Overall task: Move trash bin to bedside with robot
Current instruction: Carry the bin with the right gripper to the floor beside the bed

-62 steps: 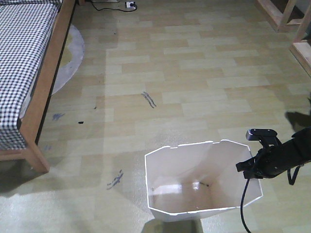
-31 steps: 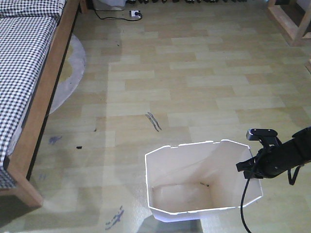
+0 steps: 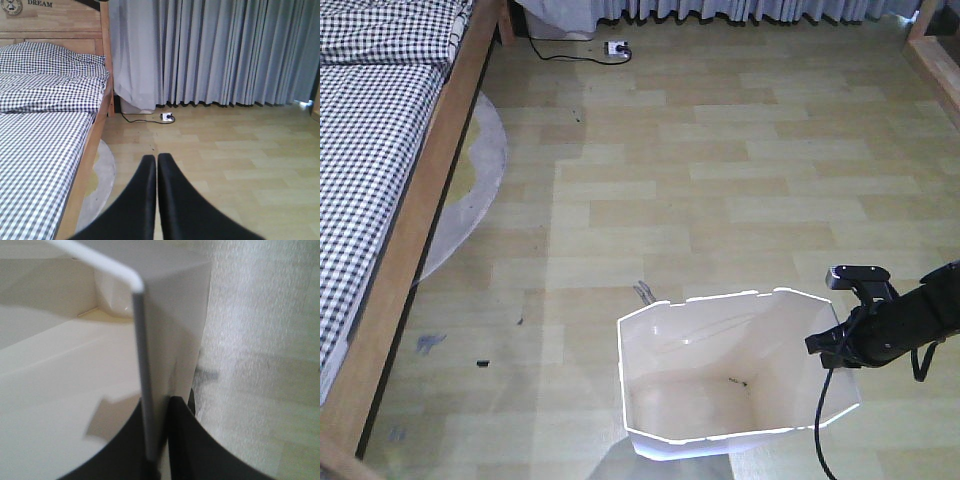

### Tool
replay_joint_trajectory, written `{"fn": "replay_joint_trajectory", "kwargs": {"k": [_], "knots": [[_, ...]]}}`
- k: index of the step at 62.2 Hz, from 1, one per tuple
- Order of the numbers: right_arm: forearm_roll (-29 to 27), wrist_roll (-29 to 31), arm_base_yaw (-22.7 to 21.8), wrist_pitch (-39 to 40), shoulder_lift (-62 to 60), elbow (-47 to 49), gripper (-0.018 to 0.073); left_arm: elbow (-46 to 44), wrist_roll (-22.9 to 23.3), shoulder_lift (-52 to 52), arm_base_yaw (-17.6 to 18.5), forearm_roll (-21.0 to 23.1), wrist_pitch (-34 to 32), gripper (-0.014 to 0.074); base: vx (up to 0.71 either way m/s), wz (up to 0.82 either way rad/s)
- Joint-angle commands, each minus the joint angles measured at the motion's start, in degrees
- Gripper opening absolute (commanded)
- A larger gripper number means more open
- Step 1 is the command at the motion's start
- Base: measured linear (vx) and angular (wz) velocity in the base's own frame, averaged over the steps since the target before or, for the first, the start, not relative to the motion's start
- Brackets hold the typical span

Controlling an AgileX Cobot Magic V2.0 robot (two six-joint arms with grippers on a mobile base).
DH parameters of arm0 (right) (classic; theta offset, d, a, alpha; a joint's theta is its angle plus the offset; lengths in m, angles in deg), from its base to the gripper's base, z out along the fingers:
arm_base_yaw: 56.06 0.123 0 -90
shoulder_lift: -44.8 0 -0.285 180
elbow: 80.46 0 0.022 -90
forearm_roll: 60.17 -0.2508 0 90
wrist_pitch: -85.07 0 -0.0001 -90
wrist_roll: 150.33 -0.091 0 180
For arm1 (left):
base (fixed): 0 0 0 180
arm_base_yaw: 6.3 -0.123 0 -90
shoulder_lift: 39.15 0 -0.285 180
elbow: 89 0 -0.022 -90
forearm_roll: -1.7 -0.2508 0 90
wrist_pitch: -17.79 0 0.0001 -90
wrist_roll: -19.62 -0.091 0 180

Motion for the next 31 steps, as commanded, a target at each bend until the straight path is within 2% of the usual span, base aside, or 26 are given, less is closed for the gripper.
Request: {"fn": "replay_joint_trajectory", "kwargs": {"k": [1, 31], "knots": [[-2.22, -0.08, -0.14, -7.79, -4.09, 0.73, -0.0006, 1.58, 0.52, 0.57, 0.31, 0.17, -4.45, -0.0006, 0.45, 0.02], [-2.22, -0.08, -0.14, -7.99, -4.09, 0.73, -0.0006, 1.58, 0.52, 0.57, 0.31, 0.17, -4.45, -0.0006, 0.47, -0.01]]}}
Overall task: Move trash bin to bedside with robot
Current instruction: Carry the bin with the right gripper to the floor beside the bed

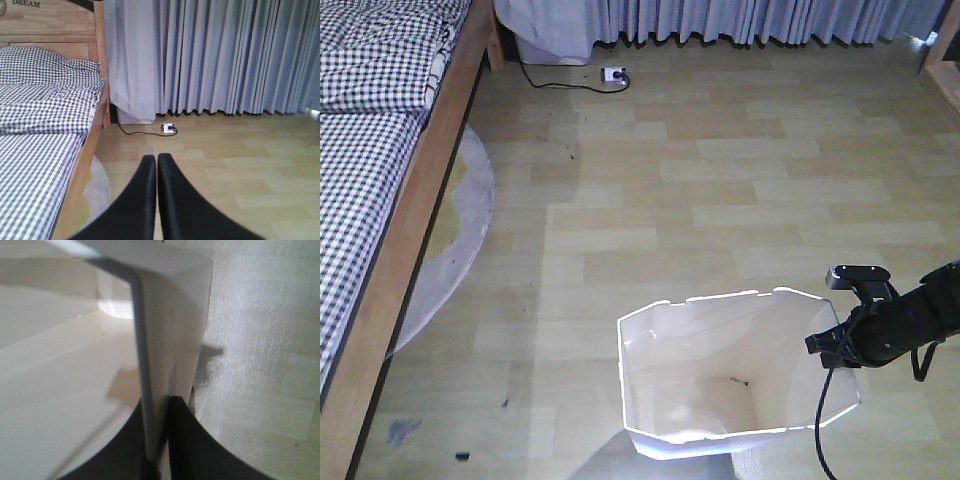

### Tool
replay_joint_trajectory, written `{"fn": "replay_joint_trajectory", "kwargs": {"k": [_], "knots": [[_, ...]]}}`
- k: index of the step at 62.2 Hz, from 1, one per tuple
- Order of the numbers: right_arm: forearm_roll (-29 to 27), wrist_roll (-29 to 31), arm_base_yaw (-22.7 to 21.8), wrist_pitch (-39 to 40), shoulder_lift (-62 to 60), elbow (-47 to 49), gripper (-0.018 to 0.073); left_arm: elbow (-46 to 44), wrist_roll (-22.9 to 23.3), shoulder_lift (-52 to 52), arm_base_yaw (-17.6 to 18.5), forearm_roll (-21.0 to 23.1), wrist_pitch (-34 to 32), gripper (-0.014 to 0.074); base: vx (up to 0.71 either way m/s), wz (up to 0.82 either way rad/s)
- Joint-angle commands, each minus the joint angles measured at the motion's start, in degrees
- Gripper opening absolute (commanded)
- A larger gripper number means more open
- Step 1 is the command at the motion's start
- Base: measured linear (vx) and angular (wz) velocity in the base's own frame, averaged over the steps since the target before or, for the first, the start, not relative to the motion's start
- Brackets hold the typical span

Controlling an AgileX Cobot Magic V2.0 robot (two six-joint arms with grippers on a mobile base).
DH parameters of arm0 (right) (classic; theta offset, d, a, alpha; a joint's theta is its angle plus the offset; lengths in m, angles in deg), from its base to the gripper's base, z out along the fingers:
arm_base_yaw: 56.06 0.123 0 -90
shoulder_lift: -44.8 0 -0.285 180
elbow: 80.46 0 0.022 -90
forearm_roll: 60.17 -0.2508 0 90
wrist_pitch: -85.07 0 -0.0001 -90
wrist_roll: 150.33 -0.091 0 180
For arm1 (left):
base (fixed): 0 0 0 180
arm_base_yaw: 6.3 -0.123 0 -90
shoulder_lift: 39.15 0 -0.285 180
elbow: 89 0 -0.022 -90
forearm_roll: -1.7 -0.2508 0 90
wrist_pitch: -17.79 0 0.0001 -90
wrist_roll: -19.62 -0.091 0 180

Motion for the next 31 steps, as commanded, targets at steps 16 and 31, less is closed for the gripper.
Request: {"fn": "replay_joint_trajectory", "kwargs": {"k": [16, 31], "knots": [[-2.22, -0.08, -0.14, -7.99, -4.09, 0.73, -0.0006, 1.58, 0.52, 0.57, 0.31, 0.17, -4.45, -0.0006, 0.48, 0.01], [-2.22, -0.08, -0.14, -7.99, -4.09, 0.73, -0.0006, 1.58, 0.52, 0.57, 0.31, 0.17, -4.45, -0.0006, 0.49, 0.08]]}}
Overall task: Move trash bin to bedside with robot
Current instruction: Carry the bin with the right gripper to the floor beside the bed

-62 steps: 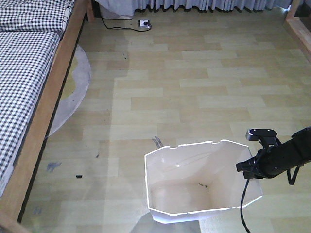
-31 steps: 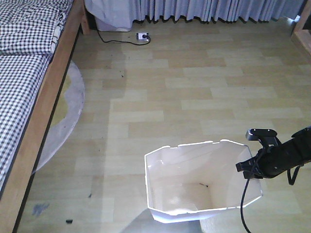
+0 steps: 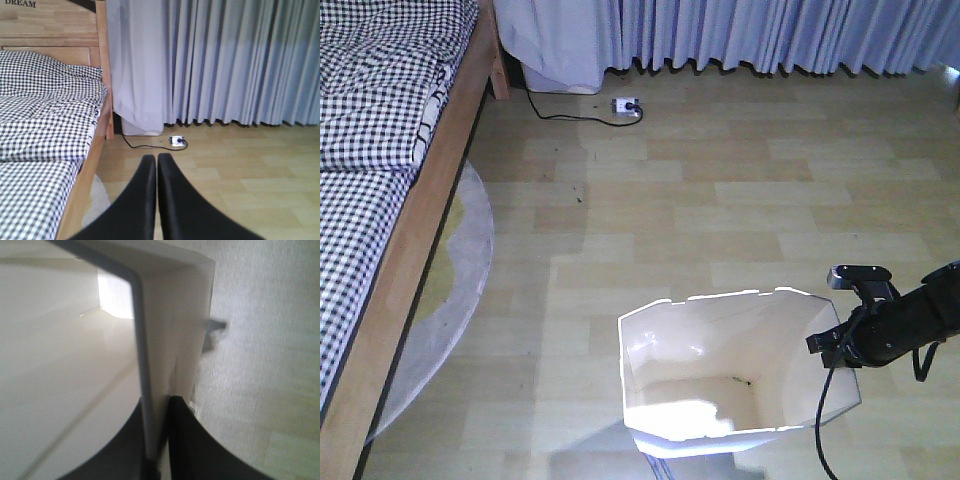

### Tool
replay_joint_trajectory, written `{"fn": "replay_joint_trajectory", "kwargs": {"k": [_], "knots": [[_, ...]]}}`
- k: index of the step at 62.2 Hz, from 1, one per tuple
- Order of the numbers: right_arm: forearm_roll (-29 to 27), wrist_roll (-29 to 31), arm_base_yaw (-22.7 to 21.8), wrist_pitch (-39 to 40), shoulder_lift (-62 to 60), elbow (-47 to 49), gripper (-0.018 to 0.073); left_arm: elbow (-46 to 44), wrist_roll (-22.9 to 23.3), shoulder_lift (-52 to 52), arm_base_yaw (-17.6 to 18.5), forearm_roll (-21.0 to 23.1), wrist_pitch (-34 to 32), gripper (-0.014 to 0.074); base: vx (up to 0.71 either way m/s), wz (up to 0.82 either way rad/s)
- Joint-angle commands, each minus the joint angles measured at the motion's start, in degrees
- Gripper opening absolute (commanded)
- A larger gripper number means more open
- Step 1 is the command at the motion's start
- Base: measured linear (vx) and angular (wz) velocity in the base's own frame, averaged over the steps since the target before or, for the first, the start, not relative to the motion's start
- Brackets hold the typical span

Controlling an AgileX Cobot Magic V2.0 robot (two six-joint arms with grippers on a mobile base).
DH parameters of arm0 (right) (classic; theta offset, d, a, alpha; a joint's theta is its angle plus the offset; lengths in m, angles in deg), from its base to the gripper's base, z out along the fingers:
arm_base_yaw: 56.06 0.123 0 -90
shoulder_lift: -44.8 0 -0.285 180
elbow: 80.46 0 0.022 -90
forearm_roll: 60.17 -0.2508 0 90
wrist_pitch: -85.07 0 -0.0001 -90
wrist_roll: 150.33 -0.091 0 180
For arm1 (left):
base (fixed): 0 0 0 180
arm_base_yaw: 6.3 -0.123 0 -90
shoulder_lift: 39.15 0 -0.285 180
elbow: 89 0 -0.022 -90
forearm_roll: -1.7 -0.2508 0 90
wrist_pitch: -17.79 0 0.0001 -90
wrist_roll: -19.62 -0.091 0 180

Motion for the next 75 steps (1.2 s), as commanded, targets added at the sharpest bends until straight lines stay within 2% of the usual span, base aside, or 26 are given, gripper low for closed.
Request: {"fn": "replay_joint_trajectory", "kwargs": {"k": [1, 75], "knots": [[-2.22, -0.08, -0.14, -8.04, -4.09, 0.73, -0.0006, 1.58, 0.52, 0.57, 0.31, 0.17, -4.45, -0.0006, 0.48, 0.1], [-2.22, -0.08, -0.14, -8.04, -4.09, 0.73, -0.0006, 1.58, 0.52, 0.57, 0.31, 0.17, -4.45, -0.0006, 0.43, 0.02]]}}
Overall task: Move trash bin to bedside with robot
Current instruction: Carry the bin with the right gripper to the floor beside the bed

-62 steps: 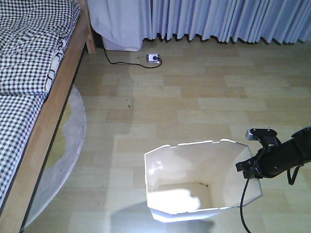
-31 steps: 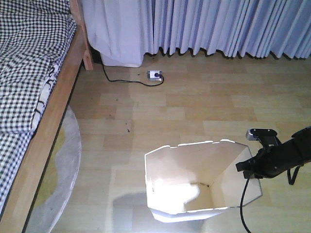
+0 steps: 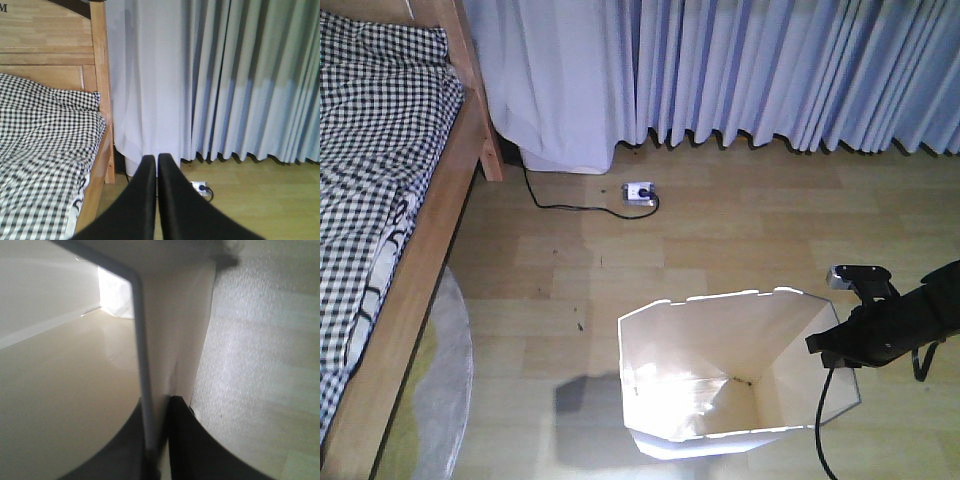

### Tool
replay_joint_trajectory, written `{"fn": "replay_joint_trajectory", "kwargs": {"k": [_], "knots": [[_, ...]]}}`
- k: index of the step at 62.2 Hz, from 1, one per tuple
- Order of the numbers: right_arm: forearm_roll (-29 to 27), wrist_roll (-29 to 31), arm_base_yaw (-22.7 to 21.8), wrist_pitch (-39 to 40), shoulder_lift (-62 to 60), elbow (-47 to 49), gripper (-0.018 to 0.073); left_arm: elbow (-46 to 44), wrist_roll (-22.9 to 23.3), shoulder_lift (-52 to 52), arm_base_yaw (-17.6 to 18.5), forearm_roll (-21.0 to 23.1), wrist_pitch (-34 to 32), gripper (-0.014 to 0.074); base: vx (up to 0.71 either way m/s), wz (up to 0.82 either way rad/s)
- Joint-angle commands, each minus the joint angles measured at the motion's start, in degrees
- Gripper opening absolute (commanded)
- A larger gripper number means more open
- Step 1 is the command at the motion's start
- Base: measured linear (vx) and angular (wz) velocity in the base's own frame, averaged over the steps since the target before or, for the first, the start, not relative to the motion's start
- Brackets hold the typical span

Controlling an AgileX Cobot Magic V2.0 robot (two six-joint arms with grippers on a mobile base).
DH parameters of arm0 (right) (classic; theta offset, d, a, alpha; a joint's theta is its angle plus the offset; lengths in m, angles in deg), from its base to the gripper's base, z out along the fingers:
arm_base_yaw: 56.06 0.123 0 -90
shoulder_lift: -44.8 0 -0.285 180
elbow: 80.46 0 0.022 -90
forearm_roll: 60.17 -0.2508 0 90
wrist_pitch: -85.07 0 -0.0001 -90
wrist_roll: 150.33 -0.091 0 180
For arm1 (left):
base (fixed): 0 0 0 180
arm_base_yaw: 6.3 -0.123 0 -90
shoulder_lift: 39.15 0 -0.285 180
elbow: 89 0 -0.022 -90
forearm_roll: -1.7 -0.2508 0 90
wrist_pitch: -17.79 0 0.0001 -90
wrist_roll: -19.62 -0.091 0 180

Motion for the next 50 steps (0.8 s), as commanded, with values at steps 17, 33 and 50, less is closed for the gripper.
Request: {"fn": "replay_joint_trajectory", "kwargs": {"k": [17, 33, 50], "knots": [[-2.11, -0.08, -0.14, -7.99, -4.09, 0.73, -0.0006, 1.58, 0.52, 0.57, 0.31, 0.17, -4.45, -0.0006, 0.38, 0.07], [-2.11, -0.08, -0.14, -7.99, -4.09, 0.73, -0.0006, 1.58, 0.52, 0.57, 0.31, 0.17, -4.45, -0.0006, 0.33, 0.03], [-2.11, -0.08, -0.14, -7.99, -4.09, 0.73, -0.0006, 1.58, 0.52, 0.57, 0.31, 0.17, -4.45, -0.0006, 0.31, -0.02]]}}
